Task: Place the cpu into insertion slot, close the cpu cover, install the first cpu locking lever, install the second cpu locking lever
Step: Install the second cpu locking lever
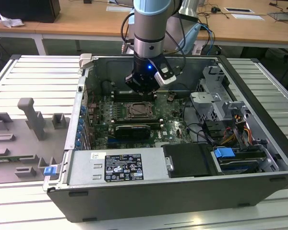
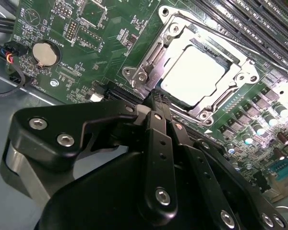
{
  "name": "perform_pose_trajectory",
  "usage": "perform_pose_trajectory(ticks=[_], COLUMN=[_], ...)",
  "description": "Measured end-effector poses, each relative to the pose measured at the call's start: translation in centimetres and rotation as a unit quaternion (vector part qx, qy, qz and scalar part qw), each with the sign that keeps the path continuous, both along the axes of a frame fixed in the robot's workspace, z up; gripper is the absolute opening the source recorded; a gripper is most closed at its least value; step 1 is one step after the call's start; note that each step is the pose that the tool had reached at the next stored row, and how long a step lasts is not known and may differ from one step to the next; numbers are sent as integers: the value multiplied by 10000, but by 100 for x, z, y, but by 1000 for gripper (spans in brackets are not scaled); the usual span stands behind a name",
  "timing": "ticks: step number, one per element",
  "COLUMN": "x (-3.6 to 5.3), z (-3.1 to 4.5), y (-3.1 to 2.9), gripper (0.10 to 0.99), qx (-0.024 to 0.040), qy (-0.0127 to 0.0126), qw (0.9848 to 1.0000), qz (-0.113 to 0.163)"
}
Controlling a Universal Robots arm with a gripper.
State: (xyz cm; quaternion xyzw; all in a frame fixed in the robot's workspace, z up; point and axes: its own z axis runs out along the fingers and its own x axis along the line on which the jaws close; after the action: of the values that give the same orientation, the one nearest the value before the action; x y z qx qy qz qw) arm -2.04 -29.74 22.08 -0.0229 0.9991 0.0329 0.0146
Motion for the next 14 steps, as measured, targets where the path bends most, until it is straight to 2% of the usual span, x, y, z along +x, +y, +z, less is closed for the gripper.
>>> perform_pose_trajectory(ticks=[5,10,14], x=[0,0,0], z=[0,84,85], y=[-24,-34,-93], gripper=[106,106,106], qx=[0,0,0], qy=[0,0,1], qw=[10000,10000,10000], qz=[0,1,0])
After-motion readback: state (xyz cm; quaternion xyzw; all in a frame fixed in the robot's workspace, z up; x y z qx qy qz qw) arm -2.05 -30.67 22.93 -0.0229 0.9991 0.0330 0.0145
